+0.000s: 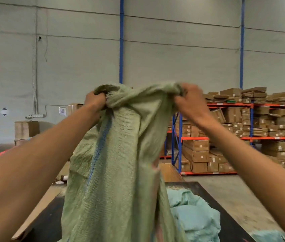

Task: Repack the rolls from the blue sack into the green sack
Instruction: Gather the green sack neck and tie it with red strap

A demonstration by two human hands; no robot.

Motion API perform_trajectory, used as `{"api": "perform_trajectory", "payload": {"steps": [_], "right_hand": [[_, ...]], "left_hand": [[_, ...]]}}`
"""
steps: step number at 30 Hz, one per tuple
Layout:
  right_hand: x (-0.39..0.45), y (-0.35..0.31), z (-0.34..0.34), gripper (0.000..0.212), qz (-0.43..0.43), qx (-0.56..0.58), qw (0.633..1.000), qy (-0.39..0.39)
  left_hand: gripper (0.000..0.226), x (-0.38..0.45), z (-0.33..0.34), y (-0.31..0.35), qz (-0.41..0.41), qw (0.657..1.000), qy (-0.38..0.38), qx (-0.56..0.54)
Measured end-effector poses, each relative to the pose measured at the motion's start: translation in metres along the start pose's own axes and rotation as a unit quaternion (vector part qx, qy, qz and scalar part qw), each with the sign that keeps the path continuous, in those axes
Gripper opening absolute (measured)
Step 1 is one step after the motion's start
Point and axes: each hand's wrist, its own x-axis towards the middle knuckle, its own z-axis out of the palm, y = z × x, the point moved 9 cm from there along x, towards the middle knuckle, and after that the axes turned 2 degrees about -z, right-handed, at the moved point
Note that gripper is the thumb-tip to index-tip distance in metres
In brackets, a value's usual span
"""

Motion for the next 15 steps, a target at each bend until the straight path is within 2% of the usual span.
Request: {"api": "perform_trajectory", "payload": {"steps": [2,4,6,8,9,11,13,14,15], "right_hand": [[0.024,0.000,-0.036,0.017,0.011,-0.051,0.994,0.096],[0.045,0.000,-0.042,0.016,0.034,-0.095,0.989,0.109],[0.065,0.007,-0.027,0.014,0.087,0.008,0.994,0.070],[0.076,0.010,-0.006,0.020,0.140,0.123,0.982,0.042],[0.079,0.006,0.005,0.024,0.148,0.170,0.974,0.027],[0.083,-0.009,0.026,0.031,0.144,0.256,0.956,0.003],[0.084,-0.030,0.042,0.038,0.134,0.363,0.922,-0.015],[0.086,-0.034,0.050,0.034,0.140,0.413,0.899,-0.026],[0.086,-0.040,0.057,0.028,0.142,0.449,0.881,-0.043]], "left_hand": [[0.030,0.002,-0.003,0.010,0.015,0.999,-0.024,-0.039],[0.027,-0.006,0.002,0.029,0.042,0.994,-0.062,-0.082],[0.024,-0.022,0.016,0.054,0.063,0.983,-0.114,-0.133],[0.019,-0.046,0.033,0.081,0.091,0.966,-0.180,-0.163],[0.016,-0.059,0.042,0.094,0.109,0.957,-0.215,-0.162],[0.024,-0.085,0.059,0.112,0.137,0.941,-0.267,-0.155],[0.021,-0.105,0.074,0.118,0.152,0.931,-0.301,-0.142],[0.012,-0.112,0.080,0.119,0.166,0.929,-0.308,-0.123],[0.018,-0.113,0.084,0.118,0.182,0.931,-0.299,-0.103]]}}
